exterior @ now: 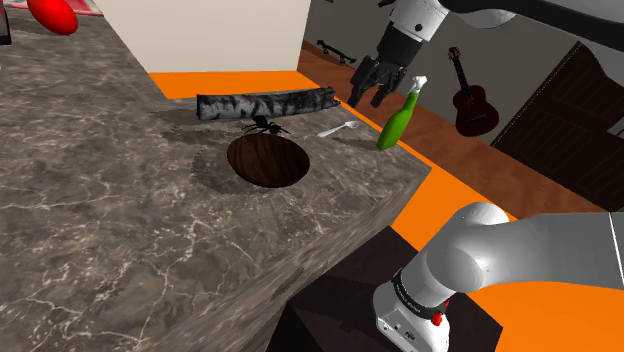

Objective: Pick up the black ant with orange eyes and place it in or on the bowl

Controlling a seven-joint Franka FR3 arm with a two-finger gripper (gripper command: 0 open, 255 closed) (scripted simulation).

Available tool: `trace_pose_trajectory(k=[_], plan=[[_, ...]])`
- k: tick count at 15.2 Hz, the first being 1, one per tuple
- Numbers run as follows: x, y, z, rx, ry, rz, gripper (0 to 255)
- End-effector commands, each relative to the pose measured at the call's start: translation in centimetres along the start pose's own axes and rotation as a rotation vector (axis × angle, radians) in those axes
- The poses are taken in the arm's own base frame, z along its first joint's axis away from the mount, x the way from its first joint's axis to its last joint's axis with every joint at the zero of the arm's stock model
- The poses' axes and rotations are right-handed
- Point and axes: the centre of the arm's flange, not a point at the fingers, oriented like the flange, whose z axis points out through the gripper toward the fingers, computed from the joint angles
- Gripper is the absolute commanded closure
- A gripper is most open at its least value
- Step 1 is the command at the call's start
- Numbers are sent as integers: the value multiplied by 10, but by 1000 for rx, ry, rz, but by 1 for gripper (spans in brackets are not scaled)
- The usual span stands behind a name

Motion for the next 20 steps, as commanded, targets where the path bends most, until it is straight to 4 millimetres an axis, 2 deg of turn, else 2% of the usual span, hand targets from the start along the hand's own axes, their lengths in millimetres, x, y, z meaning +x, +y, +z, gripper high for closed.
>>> trace_pose_trajectory(k=[1, 7, 14, 19, 20], plan=[[0, 0, 0, 0, 0, 0, 0], [86, -32, 37, -9, -144, 22, 0], [179, -66, 96, -19, -311, 48, 0], [239, -88, 148, -27, -431, 66, 0], [240, -88, 149, -27, -432, 66, 0]])
